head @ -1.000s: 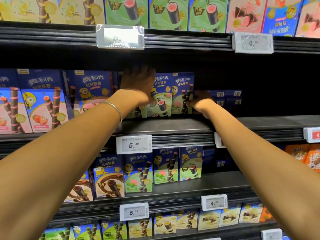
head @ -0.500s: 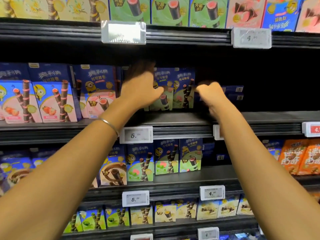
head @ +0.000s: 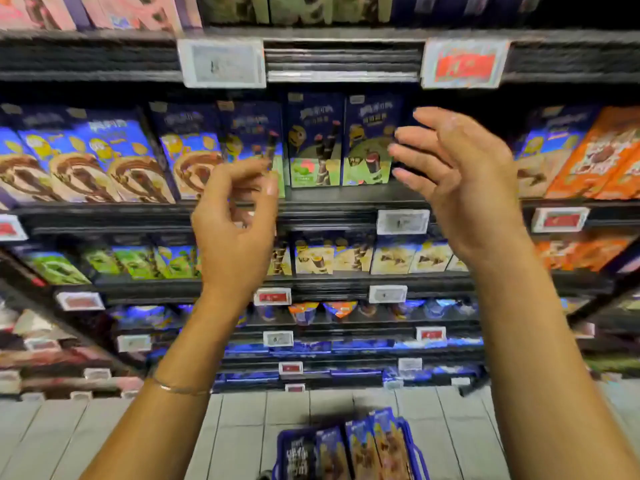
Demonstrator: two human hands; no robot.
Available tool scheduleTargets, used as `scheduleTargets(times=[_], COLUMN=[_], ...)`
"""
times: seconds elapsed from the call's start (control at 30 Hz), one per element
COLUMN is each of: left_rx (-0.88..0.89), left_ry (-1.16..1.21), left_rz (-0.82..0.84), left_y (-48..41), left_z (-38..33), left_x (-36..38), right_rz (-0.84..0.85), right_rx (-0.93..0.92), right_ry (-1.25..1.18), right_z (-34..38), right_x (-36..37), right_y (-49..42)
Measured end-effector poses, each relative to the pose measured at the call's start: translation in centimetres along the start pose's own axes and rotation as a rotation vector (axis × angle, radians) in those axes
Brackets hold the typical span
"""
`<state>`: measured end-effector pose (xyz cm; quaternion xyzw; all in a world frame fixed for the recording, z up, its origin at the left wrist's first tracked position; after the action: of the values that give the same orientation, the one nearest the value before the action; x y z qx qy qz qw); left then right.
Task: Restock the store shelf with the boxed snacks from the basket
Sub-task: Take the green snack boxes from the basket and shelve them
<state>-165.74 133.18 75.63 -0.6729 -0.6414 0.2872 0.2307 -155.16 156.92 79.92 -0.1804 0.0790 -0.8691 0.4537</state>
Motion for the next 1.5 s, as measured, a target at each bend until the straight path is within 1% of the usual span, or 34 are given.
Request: scheduleTargets(times=[0.07, 0.17, 0.27, 0.33, 0.4, 0.47, 0.53, 0.7, 0.8, 0.87, 0.97, 1.07, 1.1, 1.13, 1.2, 1.3, 1.37, 1.43, 1.5], left_rx=[-0.200, -0.441, -0.748, -0.910, -1.040, -1.137, -1.189, -1.348, -1.449, -1.439, -1.283, -1.155, -1.097, -1.028, -0.913, -0.746, -0.704, -0.685, -0.698], left_ry=[0.021, -0.021, -0.030, -0.056, -0.094, -0.114, -0.134, -0.182, -0.206, -0.239, -0.338, -0.504, -0.572, -0.647, -0.776, -0.949, -1.048, -1.091, -1.033], left_rz=[0.071, 0.144, 0.198, 0.235, 0.261, 0.306, 0.379, 0.474, 0.610, 0.759, 1.087, 1.484, 1.599, 1.652, 1.605, 1.475, 1.427, 1.451, 1.547], left_y=[5.0, 12.6, 20.2, 25.3, 30.0, 34.7, 39.5, 52.9, 61.2, 66.2, 72.6, 78.8, 80.6, 81.9, 83.1, 84.0, 84.2, 84.1, 84.3], left_z=[3.4, 8.5, 13.7, 16.5, 19.1, 21.9, 24.8, 31.9, 36.6, 40.1, 44.2, 47.5, 48.6, 49.7, 51.7, 53.4, 53.9, 54.0, 54.0], left_x=[0.5, 0.3, -0.7, -1.6, -2.6, -3.4, -3.8, -4.8, -3.8, -2.8, -1.4, -0.3, -0.1, 0.2, 0.7, 0.9, 0.6, 0.5, 0.8], right_rz=[0.020, -0.027, -0.023, -0.030, -0.074, -0.112, -0.118, -0.057, 0.022, 0.133, 0.263, 0.483, 0.532, 0.568, 0.590, 0.491, 0.426, 0.411, 0.415], right_rx=[0.137, 0.396, 0.655, 0.800, 0.911, 0.993, 1.064, 1.228, 1.343, 1.409, 1.461, 1.407, 1.381, 1.358, 1.325, 1.343, 1.381, 1.388, 1.381], right_ry=[-0.006, 0.020, 0.109, 0.168, 0.217, 0.256, 0.286, 0.378, 0.422, 0.459, 0.541, 0.664, 0.686, 0.703, 0.702, 0.577, 0.479, 0.395, 0.362], right_z=[-4.6, -12.4, -20.2, -24.5, -28.5, -32.8, -37.1, -49.7, -58.3, -64.2, -71.7, -78.2, -80.2, -82.0, -84.5, -86.7, -87.7, -88.3, -88.6], right_x=[-1.5, -4.1, -6.2, -7.4, -8.7, -9.7, -10.5, -12.7, -14.8, -15.9, -17.3, -18.6, -19.2, -19.7, -20.6, -21.5, -22.0, -22.1, -22.2], right_y=[2.4, 6.3, 11.4, 15.5, 19.7, 23.7, 27.6, 38.2, 44.5, 47.5, 51.9, 55.6, 56.8, 57.7, 58.7, 59.7, 60.1, 60.2, 60.2])
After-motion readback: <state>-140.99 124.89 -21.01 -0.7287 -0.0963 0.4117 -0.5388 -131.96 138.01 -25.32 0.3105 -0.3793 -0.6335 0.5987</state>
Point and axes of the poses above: each hand's wrist, its own y-axis away from the middle knuckle, its own x-axis out of the palm, z = x × y, the point moved 6 cm from there along -y, towards the middle knuckle, and after that the axes turned 1 degree about -y, right-handed, at the moved point
